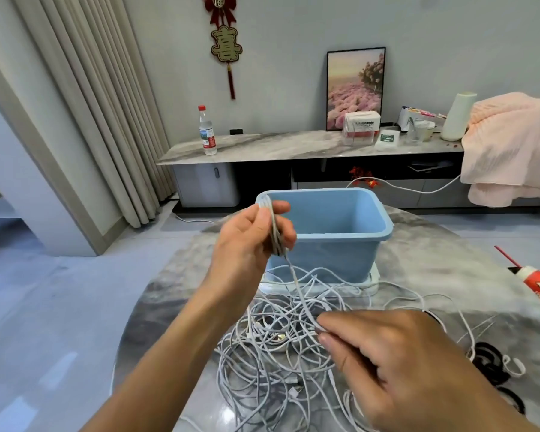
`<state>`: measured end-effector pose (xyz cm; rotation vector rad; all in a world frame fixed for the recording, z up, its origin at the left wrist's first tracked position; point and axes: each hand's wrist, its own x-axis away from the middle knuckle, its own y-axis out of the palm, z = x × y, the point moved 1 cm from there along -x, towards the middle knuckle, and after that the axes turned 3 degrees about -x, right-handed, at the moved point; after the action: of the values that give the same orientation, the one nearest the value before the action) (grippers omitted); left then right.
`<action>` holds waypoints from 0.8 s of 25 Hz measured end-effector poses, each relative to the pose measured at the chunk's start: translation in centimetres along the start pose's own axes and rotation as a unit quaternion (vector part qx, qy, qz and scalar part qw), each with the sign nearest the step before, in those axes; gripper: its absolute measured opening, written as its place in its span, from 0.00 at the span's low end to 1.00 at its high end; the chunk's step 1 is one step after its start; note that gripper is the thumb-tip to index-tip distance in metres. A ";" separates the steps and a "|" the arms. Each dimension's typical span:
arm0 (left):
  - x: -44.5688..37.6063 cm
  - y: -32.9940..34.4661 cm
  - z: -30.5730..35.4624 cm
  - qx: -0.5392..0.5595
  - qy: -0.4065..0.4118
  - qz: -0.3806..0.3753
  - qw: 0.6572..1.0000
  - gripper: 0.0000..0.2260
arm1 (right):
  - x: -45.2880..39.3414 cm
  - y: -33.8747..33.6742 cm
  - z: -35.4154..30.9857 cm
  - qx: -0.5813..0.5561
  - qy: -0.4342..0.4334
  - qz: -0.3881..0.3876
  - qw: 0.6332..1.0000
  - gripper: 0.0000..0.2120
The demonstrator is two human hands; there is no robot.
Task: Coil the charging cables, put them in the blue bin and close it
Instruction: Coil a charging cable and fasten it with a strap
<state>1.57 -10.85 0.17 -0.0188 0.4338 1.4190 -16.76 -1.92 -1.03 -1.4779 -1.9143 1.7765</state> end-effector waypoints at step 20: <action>2.2 4.5 -1.0 0.275 -0.167 -0.079 0.944 0.18 | -0.6 4.4 3.0 -0.438 0.344 0.082 0.827 0.12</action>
<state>-2.83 -8.33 -0.29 0.6199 0.5187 1.0770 -16.05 -5.17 -5.19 -2.1552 -2.2437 0.1449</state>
